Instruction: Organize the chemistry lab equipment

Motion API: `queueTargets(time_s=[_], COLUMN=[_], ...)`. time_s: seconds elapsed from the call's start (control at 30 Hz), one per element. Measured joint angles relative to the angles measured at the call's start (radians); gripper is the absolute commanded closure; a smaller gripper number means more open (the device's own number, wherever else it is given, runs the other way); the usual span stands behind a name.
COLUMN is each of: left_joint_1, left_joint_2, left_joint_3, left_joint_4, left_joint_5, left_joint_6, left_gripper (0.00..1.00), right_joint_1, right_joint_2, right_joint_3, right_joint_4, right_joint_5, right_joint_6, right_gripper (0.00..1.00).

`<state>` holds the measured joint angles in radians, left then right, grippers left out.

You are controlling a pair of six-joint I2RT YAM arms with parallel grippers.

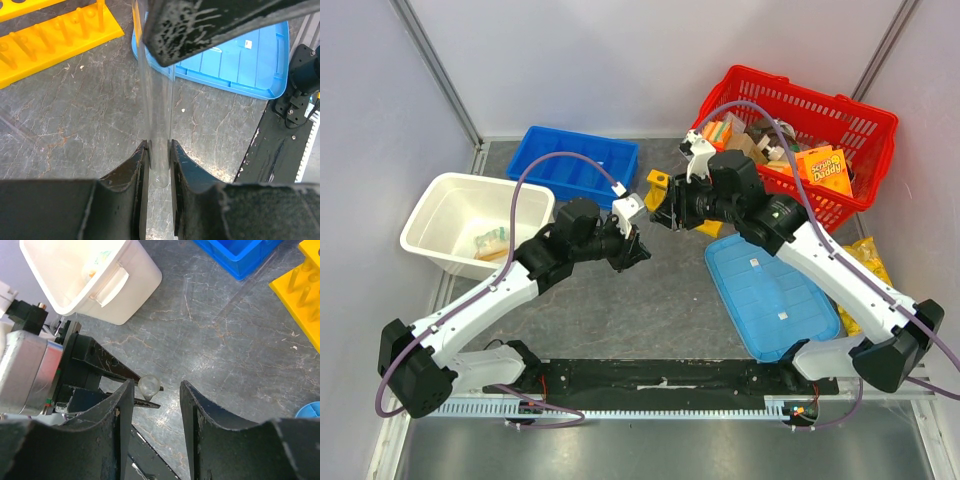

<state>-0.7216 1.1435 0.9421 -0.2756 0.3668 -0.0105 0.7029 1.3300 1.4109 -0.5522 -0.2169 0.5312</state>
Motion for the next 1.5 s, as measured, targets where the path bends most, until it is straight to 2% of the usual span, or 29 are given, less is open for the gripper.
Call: queueTargets(time_s=[0.1, 0.23, 0.37, 0.47, 0.6, 0.77, 0.8, 0.93, 1.17, 1.5], left_joint_1=[0.000, 0.000, 0.000, 0.000, 0.000, 0.000, 0.000, 0.000, 0.000, 0.000], left_joint_2=[0.000, 0.002, 0.004, 0.006, 0.006, 0.006, 0.006, 0.006, -0.027, -0.249], left_joint_3=[0.000, 0.000, 0.000, 0.000, 0.000, 0.000, 0.000, 0.000, 0.000, -0.027], left_joint_4=[0.000, 0.000, 0.001, 0.003, 0.009, 0.008, 0.007, -0.016, -0.068, -0.137], left_joint_5=[0.000, -0.006, -0.010, -0.018, -0.026, -0.052, -0.057, -0.090, -0.160, -0.255], left_joint_6=[0.003, 0.005, 0.005, 0.005, 0.006, 0.007, 0.008, 0.008, 0.008, 0.007], left_gripper=[0.82, 0.82, 0.81, 0.78, 0.66, 0.36, 0.32, 0.28, 0.24, 0.23], right_joint_1=[0.000, 0.000, 0.000, 0.000, 0.000, 0.000, 0.000, 0.000, 0.000, -0.008], right_joint_2=[0.010, 0.023, 0.024, 0.024, 0.019, 0.001, -0.001, -0.002, 0.027, 0.234], right_joint_3=[0.000, 0.000, 0.000, 0.000, -0.011, -0.035, -0.035, -0.035, -0.024, 0.054], right_joint_4=[0.006, 0.018, 0.026, 0.037, 0.059, 0.078, 0.082, 0.097, 0.152, 0.274], right_joint_5=[0.006, 0.003, 0.003, -0.004, -0.010, 0.019, 0.037, 0.130, 0.347, 0.590], right_joint_6=[0.001, 0.008, 0.013, 0.019, 0.018, 0.005, -0.003, -0.051, -0.156, -0.296], right_gripper=[0.60, 0.61, 0.73, 0.75, 0.75, 0.75, 0.74, 0.73, 0.72, 0.72])
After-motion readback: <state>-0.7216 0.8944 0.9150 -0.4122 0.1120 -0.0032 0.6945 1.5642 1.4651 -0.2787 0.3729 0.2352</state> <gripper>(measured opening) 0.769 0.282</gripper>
